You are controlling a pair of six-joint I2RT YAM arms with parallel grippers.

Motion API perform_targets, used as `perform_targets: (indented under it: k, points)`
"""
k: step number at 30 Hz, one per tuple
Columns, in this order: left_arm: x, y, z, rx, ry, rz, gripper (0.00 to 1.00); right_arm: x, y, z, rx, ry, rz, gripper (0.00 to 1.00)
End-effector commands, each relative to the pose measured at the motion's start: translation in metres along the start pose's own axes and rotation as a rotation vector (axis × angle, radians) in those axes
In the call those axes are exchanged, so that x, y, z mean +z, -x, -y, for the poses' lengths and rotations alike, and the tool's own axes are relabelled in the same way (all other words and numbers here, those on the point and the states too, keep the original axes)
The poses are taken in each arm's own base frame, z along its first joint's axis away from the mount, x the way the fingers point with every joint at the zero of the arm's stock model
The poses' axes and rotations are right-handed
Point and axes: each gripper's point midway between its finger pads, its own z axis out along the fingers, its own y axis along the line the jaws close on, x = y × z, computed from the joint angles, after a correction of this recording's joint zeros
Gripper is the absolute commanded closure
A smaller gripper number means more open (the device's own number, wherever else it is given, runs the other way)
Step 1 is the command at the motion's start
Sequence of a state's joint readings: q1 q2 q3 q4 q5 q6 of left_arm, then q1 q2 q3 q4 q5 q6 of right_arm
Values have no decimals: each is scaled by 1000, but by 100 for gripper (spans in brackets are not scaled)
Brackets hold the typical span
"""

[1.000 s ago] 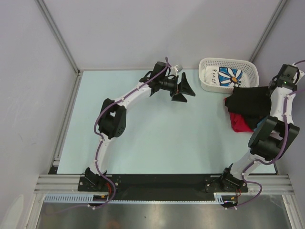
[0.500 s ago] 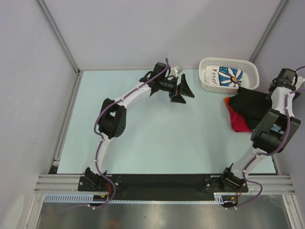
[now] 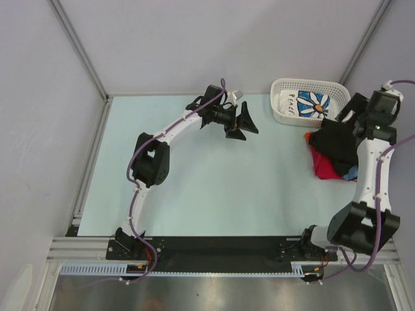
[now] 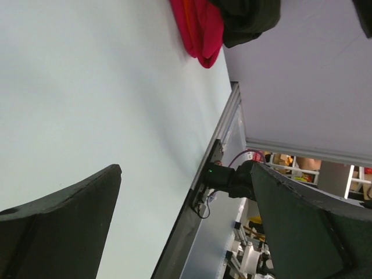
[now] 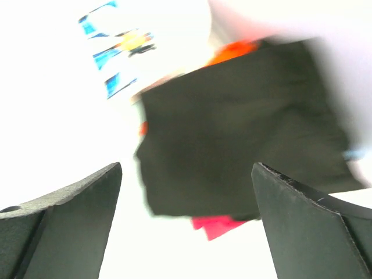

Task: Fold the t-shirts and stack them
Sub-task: Put the neatly folded tshirt into the corner of the board with the right arm, then move the tshirt to the center of the board

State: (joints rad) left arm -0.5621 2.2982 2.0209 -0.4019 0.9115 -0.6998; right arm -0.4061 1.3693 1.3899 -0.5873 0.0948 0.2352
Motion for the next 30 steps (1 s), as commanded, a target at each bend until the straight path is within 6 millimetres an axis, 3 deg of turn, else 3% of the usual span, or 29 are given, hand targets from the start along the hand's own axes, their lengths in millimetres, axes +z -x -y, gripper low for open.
perform_targets:
  k: [1,3,7,9,11,18,24,30]
  points:
    - [-19,2,15,87,53,35,0,-19,-65,-44,-108,171,-109,4]
    - [-19,-3,4,81,81,27,1,-31,-90,-62,-197,212,-136,4]
    - [-16,-17,-11,43,93,-7,0,-42,-120,-59,-414,55,-135,4]
    - [-14,-26,-20,16,101,-27,0,-44,-118,-44,-501,-94,-97,3]
    - [-14,-30,-23,4,99,-34,0,-47,-121,-45,-589,-155,-73,2]
    - [-16,-29,-18,5,85,-29,0,-49,-104,-25,-768,-473,48,0]
    - [-18,-31,-15,9,83,-26,0,-35,-107,-30,-821,-512,27,0]
    - [-18,-27,-13,11,76,-19,0,-20,-135,-36,-880,-487,-40,0]
